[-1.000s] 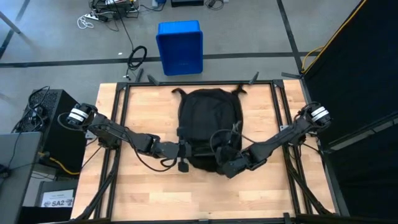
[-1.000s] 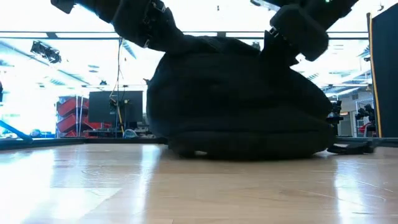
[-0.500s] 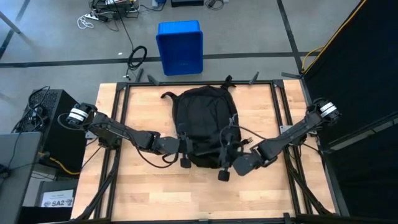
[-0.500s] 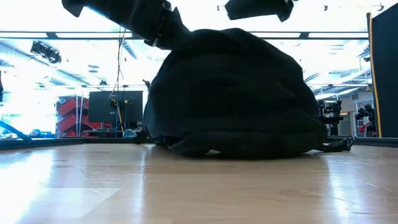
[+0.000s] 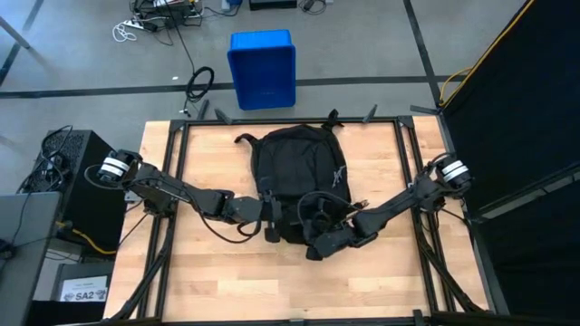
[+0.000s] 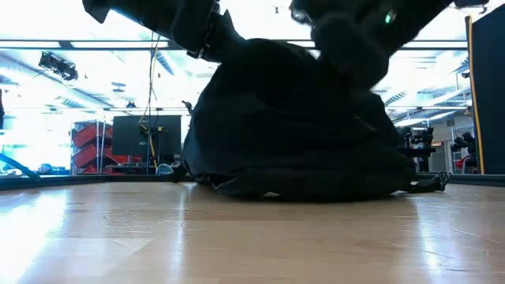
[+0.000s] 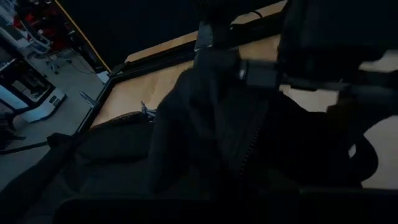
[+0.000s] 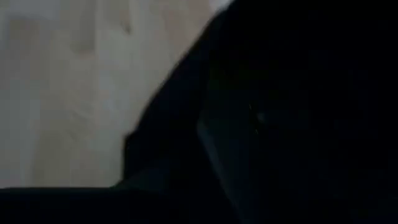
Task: Unpack backpack
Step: Remove the cellphone from the backpack
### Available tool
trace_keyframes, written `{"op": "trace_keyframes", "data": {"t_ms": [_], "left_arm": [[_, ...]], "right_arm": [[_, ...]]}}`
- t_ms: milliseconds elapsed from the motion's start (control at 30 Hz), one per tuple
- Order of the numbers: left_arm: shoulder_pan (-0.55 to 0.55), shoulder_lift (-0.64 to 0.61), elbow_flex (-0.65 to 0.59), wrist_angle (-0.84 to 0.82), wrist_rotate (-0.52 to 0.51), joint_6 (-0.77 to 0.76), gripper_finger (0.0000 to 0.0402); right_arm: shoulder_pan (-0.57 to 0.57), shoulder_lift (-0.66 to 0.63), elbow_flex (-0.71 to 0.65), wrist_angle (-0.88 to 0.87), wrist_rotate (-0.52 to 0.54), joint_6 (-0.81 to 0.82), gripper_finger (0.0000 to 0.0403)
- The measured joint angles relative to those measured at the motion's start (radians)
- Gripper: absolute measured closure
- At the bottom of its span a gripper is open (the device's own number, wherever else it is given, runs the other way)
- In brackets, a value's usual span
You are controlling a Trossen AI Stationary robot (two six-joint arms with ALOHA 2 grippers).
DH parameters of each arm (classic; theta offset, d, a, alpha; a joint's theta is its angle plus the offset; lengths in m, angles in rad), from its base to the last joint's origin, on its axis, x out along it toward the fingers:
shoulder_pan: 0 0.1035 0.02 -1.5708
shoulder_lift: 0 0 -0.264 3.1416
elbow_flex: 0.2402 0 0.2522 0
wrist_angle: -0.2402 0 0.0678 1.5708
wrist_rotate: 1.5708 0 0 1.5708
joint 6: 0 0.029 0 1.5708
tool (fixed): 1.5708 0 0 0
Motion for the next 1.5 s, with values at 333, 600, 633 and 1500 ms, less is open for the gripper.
{"op": "trace_keyframes", "data": {"t_ms": [333, 600, 633, 1500], "left_arm": [[0.01, -0.08, 0.0, -0.034, -0.164, 0.141, 0.0401], [0.035, -0.202, -0.001, -0.063, -0.252, 0.204, 0.0401], [0.039, -0.218, -0.001, -0.062, -0.267, 0.222, 0.0401], [0.416, -0.383, -0.001, -0.461, -0.302, 0.083, 0.0401]], "right_arm": [[0.008, 0.01, 0.002, -0.07, -0.044, 0.088, 0.0399], [0.014, 0.01, 0.0, -0.269, -0.062, 0.262, 0.0402], [0.015, 0.01, -0.003, -0.284, -0.071, 0.28, 0.0403], [0.069, 0.009, -0.104, -0.287, -0.119, 0.378, 0.0402]]}}
